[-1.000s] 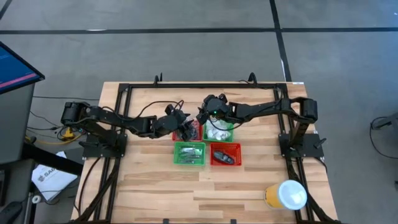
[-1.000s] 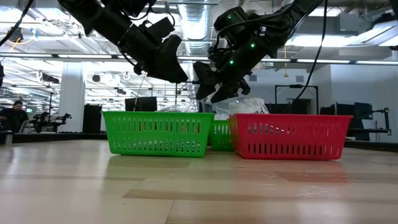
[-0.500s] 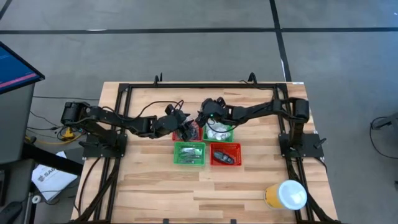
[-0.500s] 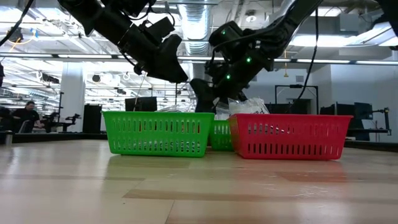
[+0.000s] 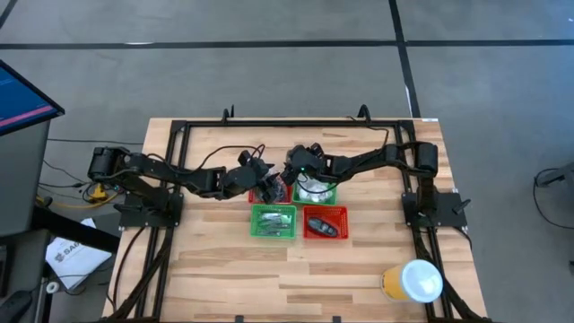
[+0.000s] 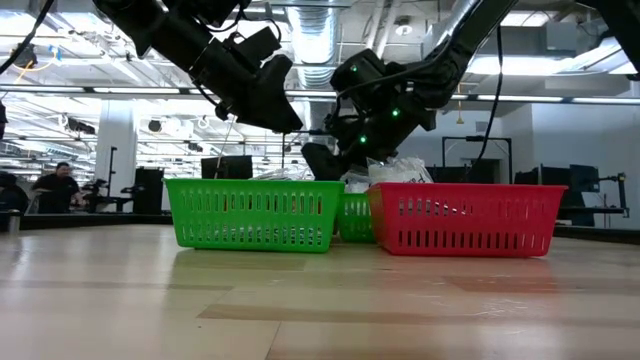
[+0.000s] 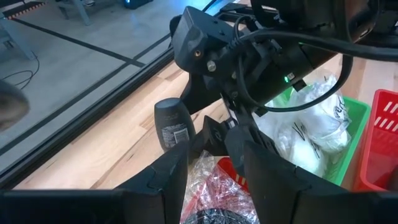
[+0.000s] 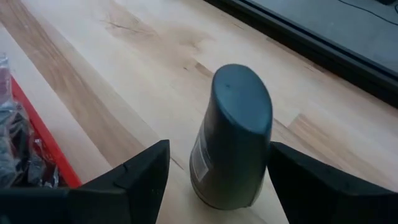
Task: Pick & Place Travel size toiletries
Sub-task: Put the black deodorant into the right red basket
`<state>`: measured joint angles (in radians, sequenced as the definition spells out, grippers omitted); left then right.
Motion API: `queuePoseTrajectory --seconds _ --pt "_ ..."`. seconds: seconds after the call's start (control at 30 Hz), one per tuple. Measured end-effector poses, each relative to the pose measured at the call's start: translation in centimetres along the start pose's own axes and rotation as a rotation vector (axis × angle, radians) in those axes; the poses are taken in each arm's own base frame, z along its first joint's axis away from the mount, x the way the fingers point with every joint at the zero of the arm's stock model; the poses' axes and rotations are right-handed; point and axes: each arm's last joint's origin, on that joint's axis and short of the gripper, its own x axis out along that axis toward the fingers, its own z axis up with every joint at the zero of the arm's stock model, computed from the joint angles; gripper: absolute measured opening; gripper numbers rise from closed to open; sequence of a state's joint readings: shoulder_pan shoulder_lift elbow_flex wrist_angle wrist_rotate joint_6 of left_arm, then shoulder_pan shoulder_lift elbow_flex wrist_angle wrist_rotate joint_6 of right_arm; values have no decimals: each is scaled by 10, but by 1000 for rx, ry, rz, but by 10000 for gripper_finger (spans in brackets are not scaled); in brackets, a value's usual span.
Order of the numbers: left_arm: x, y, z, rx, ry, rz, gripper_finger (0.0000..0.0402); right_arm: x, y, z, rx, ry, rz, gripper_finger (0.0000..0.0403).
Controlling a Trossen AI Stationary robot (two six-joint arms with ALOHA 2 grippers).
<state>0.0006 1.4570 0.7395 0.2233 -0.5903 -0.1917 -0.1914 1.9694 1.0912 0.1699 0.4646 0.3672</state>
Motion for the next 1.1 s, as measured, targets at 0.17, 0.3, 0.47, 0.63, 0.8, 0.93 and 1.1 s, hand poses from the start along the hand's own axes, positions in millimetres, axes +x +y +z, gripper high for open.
queuePoseTrajectory --seconds 0.17,0.3,0.47,0.63,0.8,0.93,1.1 --pt "0 0 0 -1 -2 -1 145 1 -3 1 4 2 -8 233" --pt "0 0 0 -1 -2 -1 145 1 -3 0 2 5 -12 178" --pt "0 0 0 -1 -2 -1 145 1 -3 1 2 1 -12 131" --pt "0 0 0 -2 -2 0 145 1 -3 1 -1 2 -12 131" --pt "0 0 0 -1 -2 -1 145 1 -3 1 -1 5 -5 131" --pt "0 0 0 -1 -2 0 145 -1 -2 2 -4 6 7 131" --pt "0 0 0 -1 -2 -1 145 -2 -2 3 -3 5 13 131"
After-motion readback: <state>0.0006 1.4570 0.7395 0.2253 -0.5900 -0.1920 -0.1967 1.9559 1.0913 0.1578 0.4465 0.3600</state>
